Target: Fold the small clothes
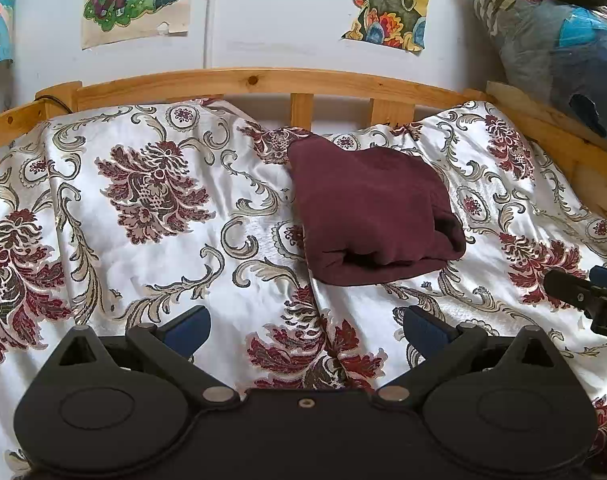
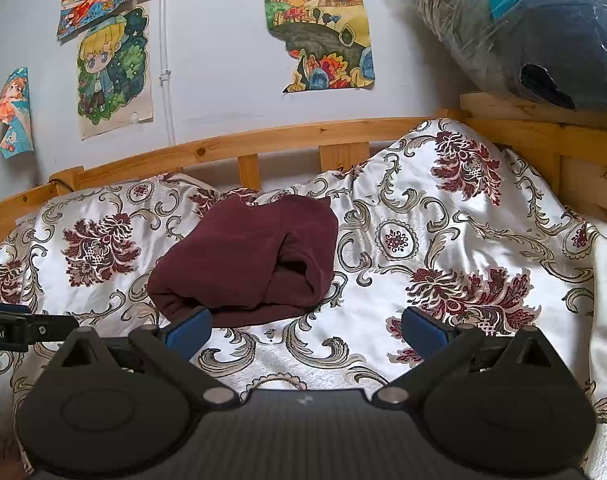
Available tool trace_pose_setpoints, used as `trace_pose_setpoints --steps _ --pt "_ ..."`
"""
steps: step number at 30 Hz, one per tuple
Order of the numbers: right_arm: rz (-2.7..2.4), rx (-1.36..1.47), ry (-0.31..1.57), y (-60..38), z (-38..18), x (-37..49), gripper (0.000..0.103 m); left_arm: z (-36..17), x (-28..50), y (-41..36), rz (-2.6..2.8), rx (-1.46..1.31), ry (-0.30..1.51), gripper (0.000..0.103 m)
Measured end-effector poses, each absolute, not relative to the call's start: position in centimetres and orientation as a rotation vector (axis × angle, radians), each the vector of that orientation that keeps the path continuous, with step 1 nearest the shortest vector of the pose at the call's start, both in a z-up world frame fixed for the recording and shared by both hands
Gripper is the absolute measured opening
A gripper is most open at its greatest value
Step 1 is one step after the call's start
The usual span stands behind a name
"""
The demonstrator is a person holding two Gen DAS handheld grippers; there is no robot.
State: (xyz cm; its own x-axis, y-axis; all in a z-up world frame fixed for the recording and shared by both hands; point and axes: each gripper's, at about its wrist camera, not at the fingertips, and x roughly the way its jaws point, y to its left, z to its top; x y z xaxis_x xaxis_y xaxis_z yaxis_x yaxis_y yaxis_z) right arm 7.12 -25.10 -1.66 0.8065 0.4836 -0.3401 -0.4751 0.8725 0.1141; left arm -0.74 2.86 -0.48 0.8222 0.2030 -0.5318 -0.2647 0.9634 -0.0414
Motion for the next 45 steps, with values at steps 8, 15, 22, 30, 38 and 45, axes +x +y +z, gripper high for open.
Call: trace_pose_setpoints --steps 8,15,22,30,38,45 --pt "0.521 0.029 0.371 -25.05 -1.7 7.12 0.103 -0.54 -0.74 2.79 0.249 -0.112 0.553 0.102" --pt "0.525 0.024 0.369 -24.84 -1.71 6.94 0.103 -0.59 -0.7 2.84 0.248 -0.106 0.556 0.102" --pt "0.523 0.028 0.371 -24.93 -1.69 6.98 0.103 -0.7 -0.39 2.78 0.287 -0.069 0.572 0.102" --pt "0.522 0.027 0.371 -24.94 -1.7 7.0 0.103 -0.69 -0.49 2.74 0.313 -0.048 0.584 0.102" --pt "0.523 0.026 0.374 -24.9 -1.71 7.03 0.103 -0.64 -0.49 2.17 0.306 -0.01 0.584 0.102" --pt "0.523 0.025 0.377 -24.86 -1.8 7.01 0.103 -0.65 -0.49 2.17 0.306 -0.011 0.586 0.102"
